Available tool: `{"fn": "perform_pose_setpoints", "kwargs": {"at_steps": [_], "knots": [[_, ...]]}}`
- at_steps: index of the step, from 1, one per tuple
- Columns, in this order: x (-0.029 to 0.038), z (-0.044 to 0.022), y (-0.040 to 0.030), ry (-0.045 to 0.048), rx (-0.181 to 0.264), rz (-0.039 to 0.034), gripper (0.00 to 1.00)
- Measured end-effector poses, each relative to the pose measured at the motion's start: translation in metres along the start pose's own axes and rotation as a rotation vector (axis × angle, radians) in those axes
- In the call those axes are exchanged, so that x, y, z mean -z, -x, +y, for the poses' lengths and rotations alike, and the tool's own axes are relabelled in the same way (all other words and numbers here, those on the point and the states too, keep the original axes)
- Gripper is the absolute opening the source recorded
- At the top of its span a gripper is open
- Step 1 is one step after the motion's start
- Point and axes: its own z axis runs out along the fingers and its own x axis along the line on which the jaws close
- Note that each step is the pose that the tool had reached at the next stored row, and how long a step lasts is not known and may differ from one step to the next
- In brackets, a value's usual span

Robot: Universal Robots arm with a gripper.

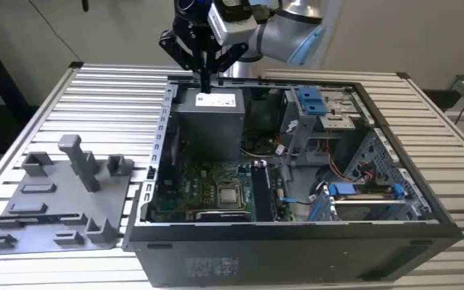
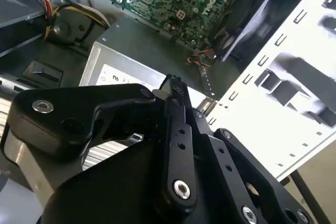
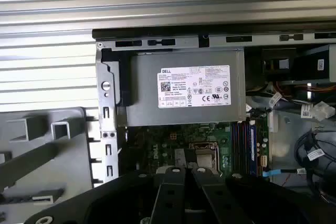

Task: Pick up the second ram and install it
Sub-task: 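Reach for the second ram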

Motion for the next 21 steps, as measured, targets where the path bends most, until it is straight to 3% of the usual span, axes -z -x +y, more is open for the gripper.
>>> {"fn": "perform_pose_setpoints", "kwargs": {"at_steps": [10, 21], "knots": [[0.0000, 0.0000, -0.0005, -0.0001, 0.000, 0.0000, 0.11], [0.0001, -0.0009, -0.0059, -0.0001, -0.005, -0.0002, 0.11]]}}
